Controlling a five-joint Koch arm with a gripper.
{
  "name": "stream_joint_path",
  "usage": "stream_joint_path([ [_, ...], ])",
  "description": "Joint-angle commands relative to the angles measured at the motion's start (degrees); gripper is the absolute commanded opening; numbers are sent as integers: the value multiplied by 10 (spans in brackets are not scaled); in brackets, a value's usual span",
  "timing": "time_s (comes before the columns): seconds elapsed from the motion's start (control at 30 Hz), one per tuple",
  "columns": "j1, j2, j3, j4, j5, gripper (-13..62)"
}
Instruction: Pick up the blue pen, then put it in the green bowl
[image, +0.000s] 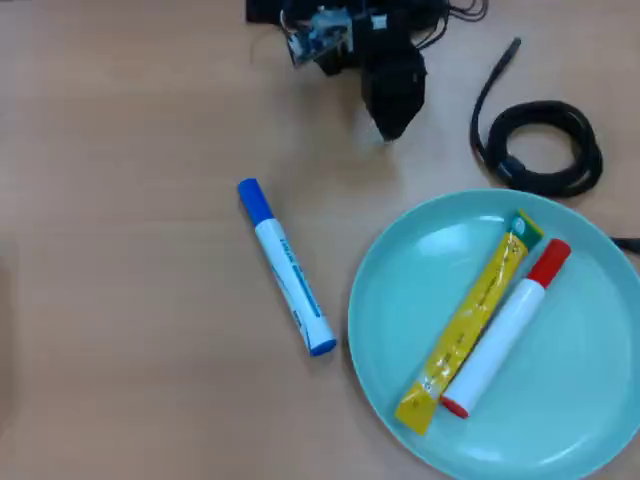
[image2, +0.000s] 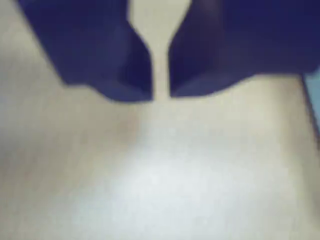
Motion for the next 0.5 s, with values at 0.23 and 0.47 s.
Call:
stream_joint_path([
  [0.23,-8,56,-134,64,80,-46],
  [0.47,-4,54,-248,161,229,-36],
])
